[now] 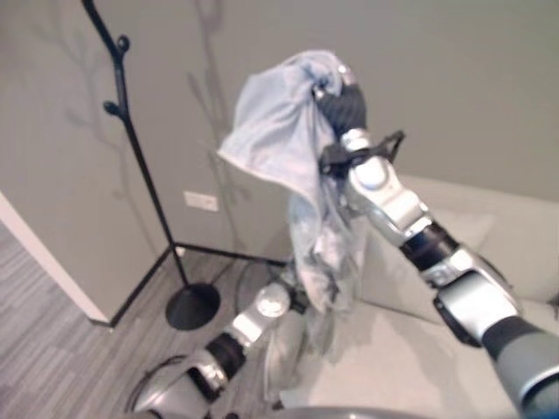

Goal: Hang the clothes on the sofa on the clothes rack.

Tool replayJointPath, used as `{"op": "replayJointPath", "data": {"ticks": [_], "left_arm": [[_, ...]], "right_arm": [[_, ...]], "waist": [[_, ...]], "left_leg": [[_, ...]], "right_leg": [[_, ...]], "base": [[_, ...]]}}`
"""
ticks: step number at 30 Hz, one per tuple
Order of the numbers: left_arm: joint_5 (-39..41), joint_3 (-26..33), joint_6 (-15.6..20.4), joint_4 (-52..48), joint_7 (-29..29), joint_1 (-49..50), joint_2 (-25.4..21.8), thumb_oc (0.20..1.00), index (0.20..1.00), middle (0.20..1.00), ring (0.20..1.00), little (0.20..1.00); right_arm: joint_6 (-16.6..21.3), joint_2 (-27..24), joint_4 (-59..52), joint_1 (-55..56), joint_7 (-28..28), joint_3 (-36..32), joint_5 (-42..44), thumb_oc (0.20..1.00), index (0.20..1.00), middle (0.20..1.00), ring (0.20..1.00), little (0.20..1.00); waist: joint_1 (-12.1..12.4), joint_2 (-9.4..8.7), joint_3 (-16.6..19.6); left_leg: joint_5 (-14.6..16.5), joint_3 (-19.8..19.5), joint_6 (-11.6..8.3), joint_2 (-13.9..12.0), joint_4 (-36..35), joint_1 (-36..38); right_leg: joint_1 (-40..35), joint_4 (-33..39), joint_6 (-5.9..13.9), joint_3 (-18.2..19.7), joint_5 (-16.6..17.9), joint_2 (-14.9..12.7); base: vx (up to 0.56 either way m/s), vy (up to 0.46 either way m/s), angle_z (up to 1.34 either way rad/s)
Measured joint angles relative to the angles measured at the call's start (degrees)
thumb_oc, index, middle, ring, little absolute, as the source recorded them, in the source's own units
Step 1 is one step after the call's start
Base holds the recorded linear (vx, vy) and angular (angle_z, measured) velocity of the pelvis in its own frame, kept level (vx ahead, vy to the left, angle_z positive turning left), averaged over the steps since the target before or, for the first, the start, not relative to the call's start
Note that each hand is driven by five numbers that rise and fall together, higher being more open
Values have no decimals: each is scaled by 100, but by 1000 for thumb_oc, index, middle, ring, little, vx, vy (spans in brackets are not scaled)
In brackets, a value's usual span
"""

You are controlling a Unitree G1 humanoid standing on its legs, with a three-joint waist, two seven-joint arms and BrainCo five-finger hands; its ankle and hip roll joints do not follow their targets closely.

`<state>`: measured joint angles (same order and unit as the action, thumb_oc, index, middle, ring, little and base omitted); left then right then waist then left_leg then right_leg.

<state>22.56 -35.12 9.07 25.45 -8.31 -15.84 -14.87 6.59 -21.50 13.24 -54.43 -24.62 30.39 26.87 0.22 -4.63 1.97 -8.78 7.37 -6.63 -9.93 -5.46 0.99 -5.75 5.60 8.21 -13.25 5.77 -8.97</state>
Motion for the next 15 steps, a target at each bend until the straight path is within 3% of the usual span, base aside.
{"op": "replayJointPath", "data": {"ticks": [6, 10, 15], "left_arm": [[-26, 1799, 17, -959, -144, 1247, -674, 200, 200, 200, 200, 200], [-314, 2625, 40, -1225, -259, 1510, -631, 200, 200, 200, 200, 200], [-1049, 3892, 179, -1432, -585, 1523, -786, 200, 200, 200, 200, 200]], "right_arm": [[18, -1115, -937, 1286, 476, -432, -408, 200, 200, 200, 200, 200], [20, -1212, -1322, 1982, 871, -631, -619, 200, 200, 200, 200, 200], [57, -1221, -2132, 2811, 1339, -1219, -1007, 200, 200, 200, 200, 200]], "waist": [[77, 140, -11], [192, 184, -18], [333, 96, -85]], "left_leg": [[12, -9, 17, 30, -1, 11], [12, -36, 16, 56, -1, -1], [43, -74, 64, 318, 1, -35]], "right_leg": [[-23, 3, -25, -18, -36, -34], [-23, 3, -25, -42, -37, -57], [-10, 3, 75, -160, -25, -326]], "base": [[-15, 57, 1], [-43, 100, 4], [-43, 150, 9]]}}
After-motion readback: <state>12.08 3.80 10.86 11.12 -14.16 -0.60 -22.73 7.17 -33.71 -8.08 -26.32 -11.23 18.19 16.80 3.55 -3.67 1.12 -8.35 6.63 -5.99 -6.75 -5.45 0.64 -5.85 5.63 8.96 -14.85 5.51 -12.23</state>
